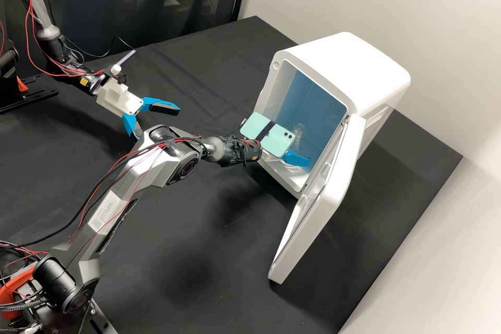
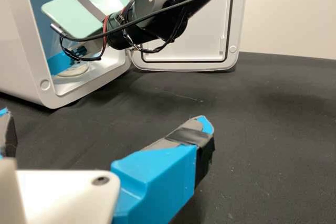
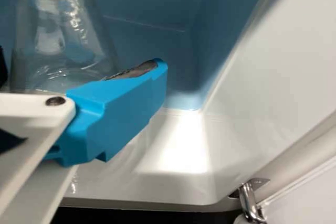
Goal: Place the flask in the incubator
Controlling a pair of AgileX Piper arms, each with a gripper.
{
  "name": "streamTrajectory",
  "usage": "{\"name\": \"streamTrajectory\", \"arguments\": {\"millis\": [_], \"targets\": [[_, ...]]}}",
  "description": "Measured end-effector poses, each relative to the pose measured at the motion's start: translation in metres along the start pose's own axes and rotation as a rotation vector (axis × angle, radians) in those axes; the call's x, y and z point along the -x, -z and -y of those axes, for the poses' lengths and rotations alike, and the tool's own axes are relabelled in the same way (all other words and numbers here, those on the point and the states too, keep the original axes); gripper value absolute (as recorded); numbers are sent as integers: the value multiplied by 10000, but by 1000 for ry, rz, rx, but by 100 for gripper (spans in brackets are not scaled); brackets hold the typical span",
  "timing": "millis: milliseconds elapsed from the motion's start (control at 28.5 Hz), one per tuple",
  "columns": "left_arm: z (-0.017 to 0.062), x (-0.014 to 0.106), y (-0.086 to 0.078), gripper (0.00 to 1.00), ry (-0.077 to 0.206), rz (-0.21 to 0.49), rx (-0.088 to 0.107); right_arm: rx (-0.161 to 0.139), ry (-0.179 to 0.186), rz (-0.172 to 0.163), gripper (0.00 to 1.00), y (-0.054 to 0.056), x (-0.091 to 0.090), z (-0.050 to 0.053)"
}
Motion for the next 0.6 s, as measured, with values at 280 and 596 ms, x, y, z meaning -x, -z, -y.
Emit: {"name": "streamTrajectory", "arguments": {"millis": [280,596], "targets": [[2,-2,-8,100,0,1,1,-31,-8,11,100,-62,-16,-48],[3,-3,-16,100,0,2,2,-39,9,7,100,-67,-19,-39]]}}
